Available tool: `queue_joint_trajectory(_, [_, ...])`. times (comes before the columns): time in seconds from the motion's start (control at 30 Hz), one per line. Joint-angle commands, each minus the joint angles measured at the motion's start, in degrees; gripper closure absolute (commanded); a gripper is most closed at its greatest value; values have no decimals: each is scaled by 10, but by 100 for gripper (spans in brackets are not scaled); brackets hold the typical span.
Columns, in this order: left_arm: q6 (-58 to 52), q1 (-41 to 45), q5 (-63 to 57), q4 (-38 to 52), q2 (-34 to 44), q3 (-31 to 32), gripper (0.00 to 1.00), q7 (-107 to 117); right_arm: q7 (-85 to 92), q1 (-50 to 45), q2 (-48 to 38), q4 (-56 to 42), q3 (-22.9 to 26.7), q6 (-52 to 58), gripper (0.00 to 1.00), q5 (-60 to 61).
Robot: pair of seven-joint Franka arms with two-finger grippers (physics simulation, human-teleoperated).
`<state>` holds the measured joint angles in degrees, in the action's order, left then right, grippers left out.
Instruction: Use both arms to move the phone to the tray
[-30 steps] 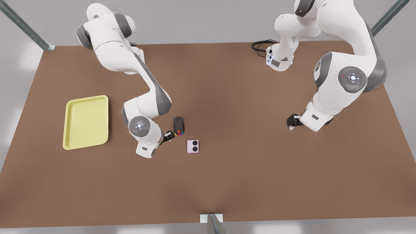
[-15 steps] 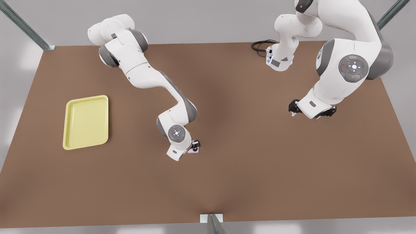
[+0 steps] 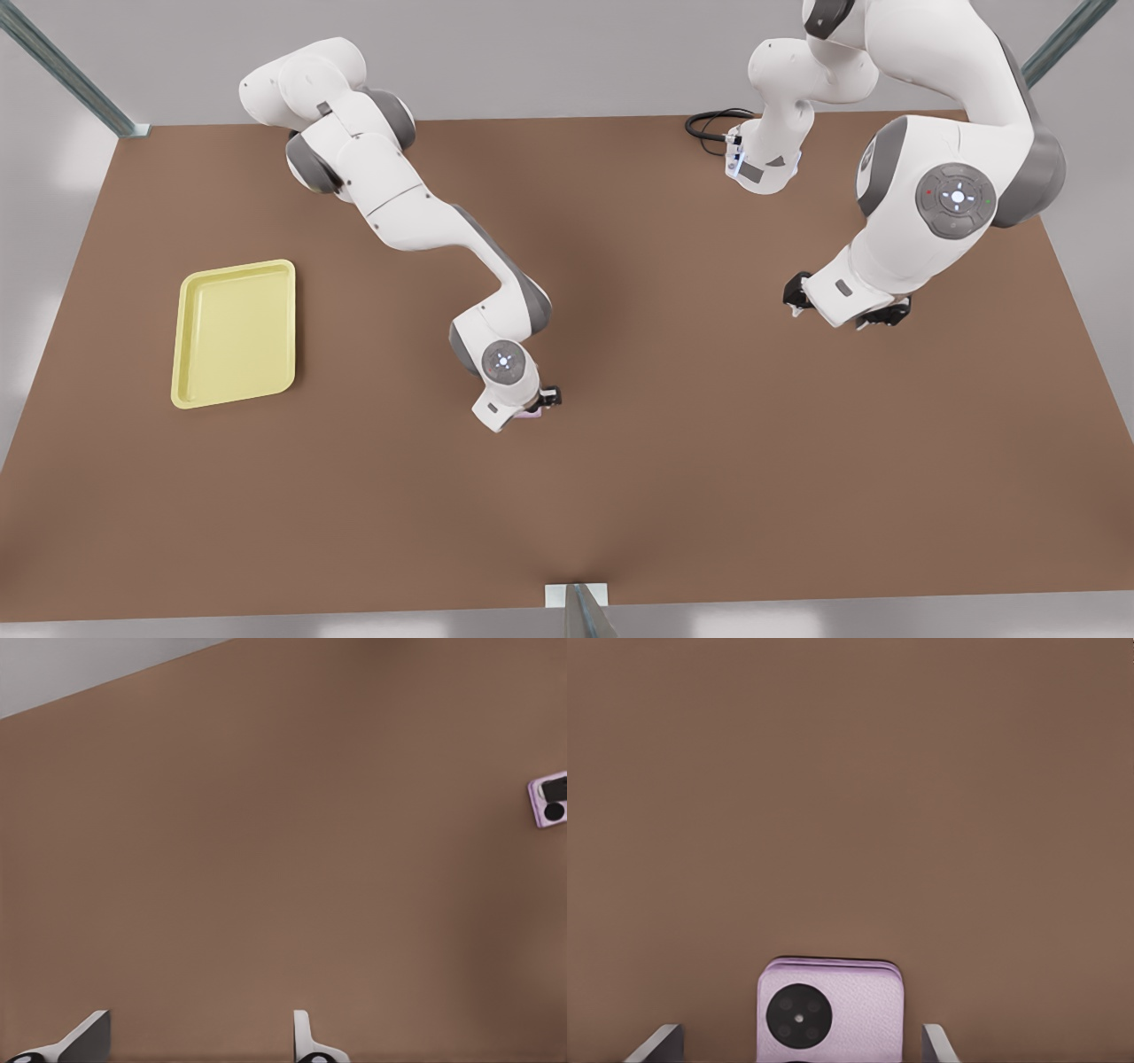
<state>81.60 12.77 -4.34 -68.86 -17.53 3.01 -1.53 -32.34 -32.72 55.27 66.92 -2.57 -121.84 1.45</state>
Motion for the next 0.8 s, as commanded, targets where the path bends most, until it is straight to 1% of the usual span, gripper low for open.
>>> queue_joint_trajectory(0.0, [0,0,3,-1,0,0,0,-36,-82,0,-1,2,0,-15,0,1])
queue_joint_trajectory(0.07, [0,0,4,-1,0,0,0,-36,-88,-1,-1,15,0,-31,0,2])
queue_joint_trajectory(0.77, [1,0,6,-1,-10,0,0,-36,-92,1,14,31,-1,-43,0,2])
